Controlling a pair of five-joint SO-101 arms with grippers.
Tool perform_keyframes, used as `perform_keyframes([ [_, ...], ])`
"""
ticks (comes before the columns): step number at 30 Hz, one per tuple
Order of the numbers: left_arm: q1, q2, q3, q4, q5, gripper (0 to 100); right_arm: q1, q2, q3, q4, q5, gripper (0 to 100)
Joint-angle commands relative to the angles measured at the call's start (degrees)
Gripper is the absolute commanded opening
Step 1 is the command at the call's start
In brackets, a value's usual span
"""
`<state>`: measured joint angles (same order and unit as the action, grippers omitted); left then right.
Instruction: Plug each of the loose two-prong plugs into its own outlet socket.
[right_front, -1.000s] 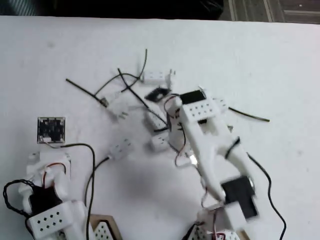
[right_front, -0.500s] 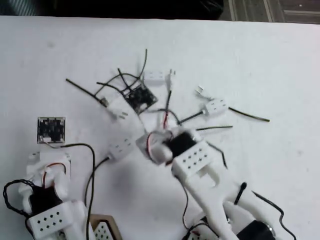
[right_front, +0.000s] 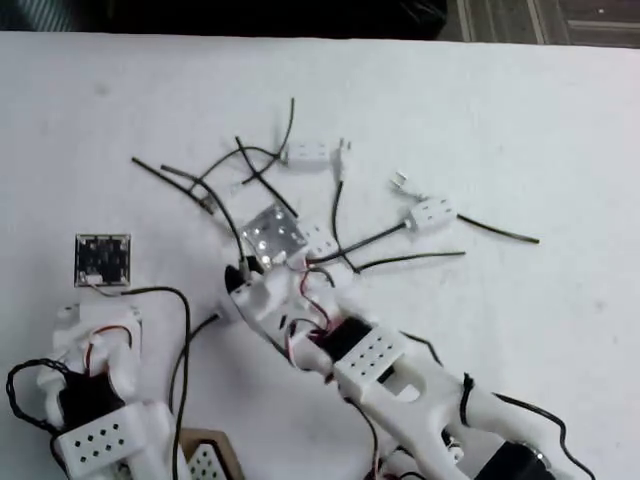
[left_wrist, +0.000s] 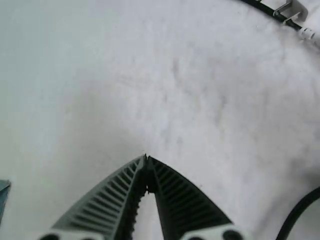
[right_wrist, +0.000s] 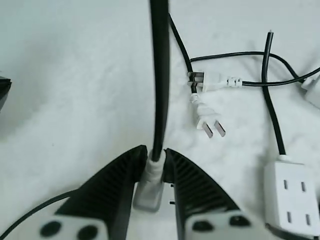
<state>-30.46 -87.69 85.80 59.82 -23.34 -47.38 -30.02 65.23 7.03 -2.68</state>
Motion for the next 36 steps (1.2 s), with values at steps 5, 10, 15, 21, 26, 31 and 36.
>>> perform_keyframes([
  [5,0.66,-0.31,-1.67,-0.88,0.44,3,0.13,2.68,0.0,-5.05,-0.09,1.6],
  [10,0.66,-0.31,-1.67,-0.88,0.44,3,0.92,11.21,-0.26,-11.74,3.52,1.6],
  [15,0.66,-0.31,-1.67,-0.88,0.44,3,1.54,11.82,-0.26,-13.05,3.78,1.6],
  [21,0.66,-0.31,-1.67,-0.88,0.35,3,4.09,12.09,-0.26,-13.76,3.87,1.6],
  [26,0.66,-0.31,-1.67,-0.88,0.35,3,4.53,12.18,-0.18,-14.81,3.87,1.6],
  [31,0.66,-0.31,-1.67,-0.88,0.35,3,4.53,12.26,-0.18,-14.81,3.87,1.6],
  [36,0.66,-0.31,-1.67,-0.88,0.35,3,4.35,12.26,-0.18,-14.81,3.87,1.6],
])
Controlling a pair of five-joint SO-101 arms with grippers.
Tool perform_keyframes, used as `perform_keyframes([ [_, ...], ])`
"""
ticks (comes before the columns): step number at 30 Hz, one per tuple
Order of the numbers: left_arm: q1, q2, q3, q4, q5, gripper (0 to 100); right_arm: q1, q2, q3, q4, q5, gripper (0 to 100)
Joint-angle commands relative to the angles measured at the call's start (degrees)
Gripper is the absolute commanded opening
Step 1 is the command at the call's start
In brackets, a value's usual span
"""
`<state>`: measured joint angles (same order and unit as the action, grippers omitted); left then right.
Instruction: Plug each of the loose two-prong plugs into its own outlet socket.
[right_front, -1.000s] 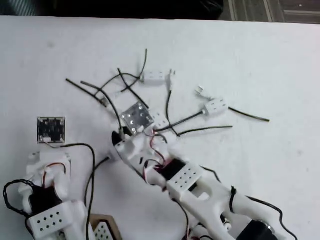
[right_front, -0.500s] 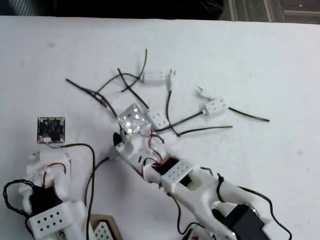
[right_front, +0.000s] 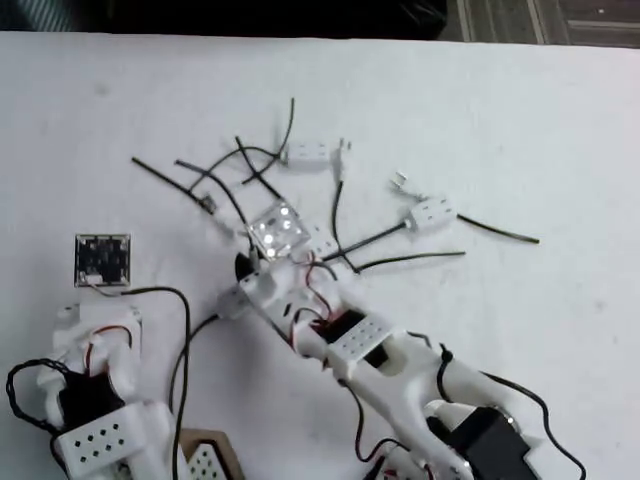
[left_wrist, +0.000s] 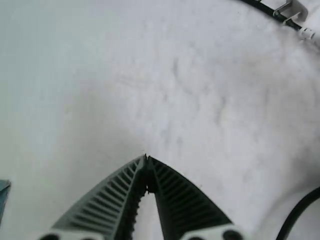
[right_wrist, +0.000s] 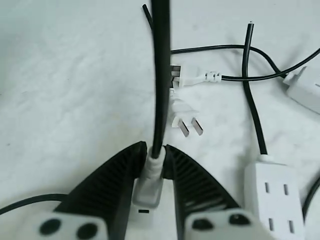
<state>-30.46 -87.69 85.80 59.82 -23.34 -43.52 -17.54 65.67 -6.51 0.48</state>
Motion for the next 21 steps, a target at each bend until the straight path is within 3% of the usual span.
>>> perform_keyframes([
  [1,0.66,-0.31,-1.67,-0.88,0.35,3,0.48,-0.22,-0.62,-1.27,0.7,1.6],
  [21,0.66,-0.31,-1.67,-0.88,0.44,3,-0.4,5.67,-3.16,-1.1,0.44,1.6],
])
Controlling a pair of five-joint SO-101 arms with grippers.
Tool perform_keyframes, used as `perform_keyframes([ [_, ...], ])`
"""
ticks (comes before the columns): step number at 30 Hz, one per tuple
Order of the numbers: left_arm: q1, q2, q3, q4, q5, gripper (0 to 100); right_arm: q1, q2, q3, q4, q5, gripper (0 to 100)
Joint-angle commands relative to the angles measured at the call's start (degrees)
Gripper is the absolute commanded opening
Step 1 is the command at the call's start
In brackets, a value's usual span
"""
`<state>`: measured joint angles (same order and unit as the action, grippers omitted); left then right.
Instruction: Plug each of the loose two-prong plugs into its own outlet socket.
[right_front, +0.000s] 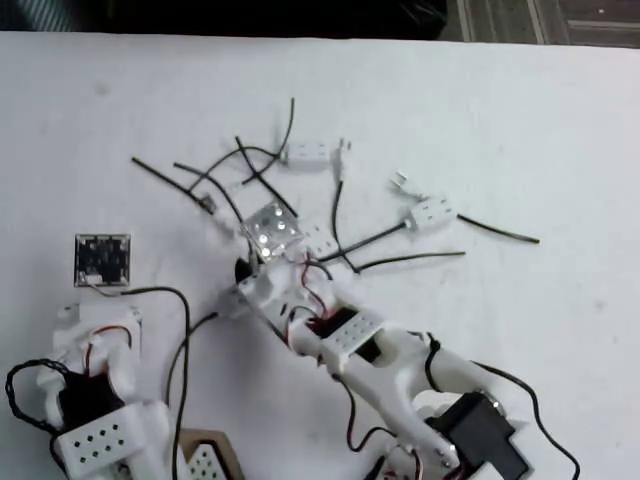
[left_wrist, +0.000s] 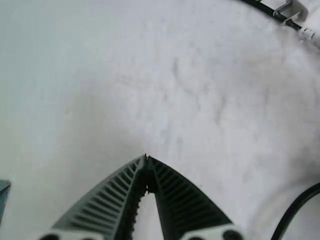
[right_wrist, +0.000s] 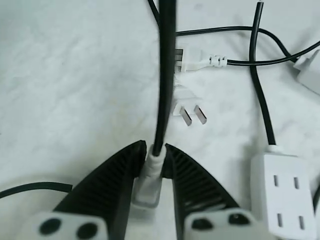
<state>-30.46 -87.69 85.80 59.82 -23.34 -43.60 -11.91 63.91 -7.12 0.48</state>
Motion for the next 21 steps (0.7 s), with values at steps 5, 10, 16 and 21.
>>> perform_keyframes([
  [5,0.66,-0.31,-1.67,-0.88,0.44,3,-1.01,-0.04,0.0,-0.31,0.7,1.6],
  [10,0.66,-0.31,-1.67,-0.88,0.44,3,-1.01,-0.13,0.62,3.3,0.79,1.7],
  [16,0.66,-0.31,-1.67,-0.88,0.44,3,-1.19,-0.13,0.44,7.25,3.69,1.7],
  [21,0.66,-0.31,-1.67,-0.88,0.35,3,-3.3,-0.13,0.44,9.45,4.92,1.7],
])
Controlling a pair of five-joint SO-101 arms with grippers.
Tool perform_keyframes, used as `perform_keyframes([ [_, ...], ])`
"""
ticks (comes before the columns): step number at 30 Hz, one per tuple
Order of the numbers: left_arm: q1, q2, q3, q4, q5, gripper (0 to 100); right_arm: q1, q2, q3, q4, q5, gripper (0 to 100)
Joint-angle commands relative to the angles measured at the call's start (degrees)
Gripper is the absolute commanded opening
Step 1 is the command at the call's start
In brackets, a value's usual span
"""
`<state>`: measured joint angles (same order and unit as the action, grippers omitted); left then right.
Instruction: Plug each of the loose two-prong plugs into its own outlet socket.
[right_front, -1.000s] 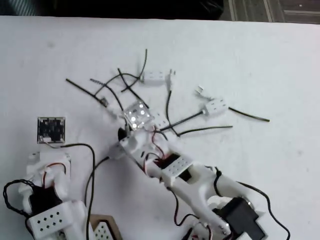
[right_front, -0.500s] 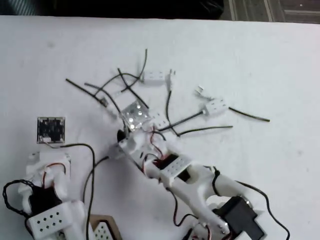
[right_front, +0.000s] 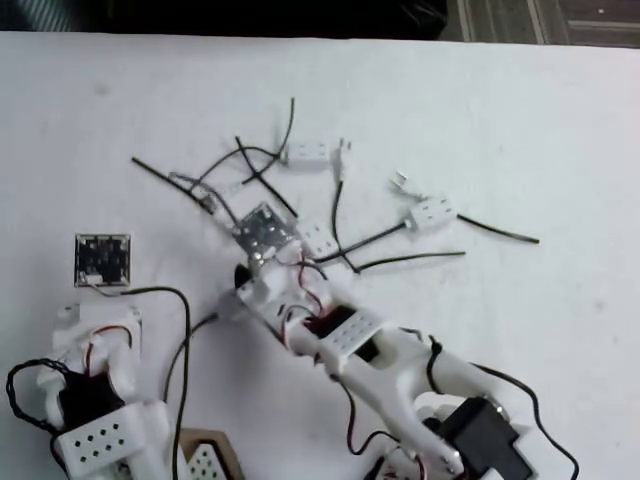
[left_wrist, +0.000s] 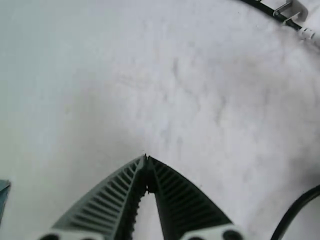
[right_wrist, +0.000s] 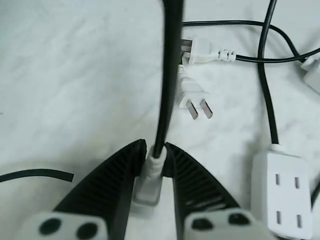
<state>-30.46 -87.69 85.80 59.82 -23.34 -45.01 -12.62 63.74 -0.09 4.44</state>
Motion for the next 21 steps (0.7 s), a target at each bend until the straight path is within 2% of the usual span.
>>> perform_keyframes([
  [1,0.66,-0.31,-1.67,-0.88,0.35,3,-1.98,0.48,0.53,2.51,1.05,1.7],
  [6,0.66,-0.31,-1.67,-0.88,0.35,3,-1.63,0.48,-0.53,4.79,1.14,1.8],
  [13,0.66,-0.31,-1.67,-0.88,0.35,3,-1.01,0.48,-7.12,20.0,0.79,7.1],
  [21,0.66,-0.31,-1.67,-0.97,0.35,3,0.4,0.48,-7.56,20.79,0.7,4.2],
])
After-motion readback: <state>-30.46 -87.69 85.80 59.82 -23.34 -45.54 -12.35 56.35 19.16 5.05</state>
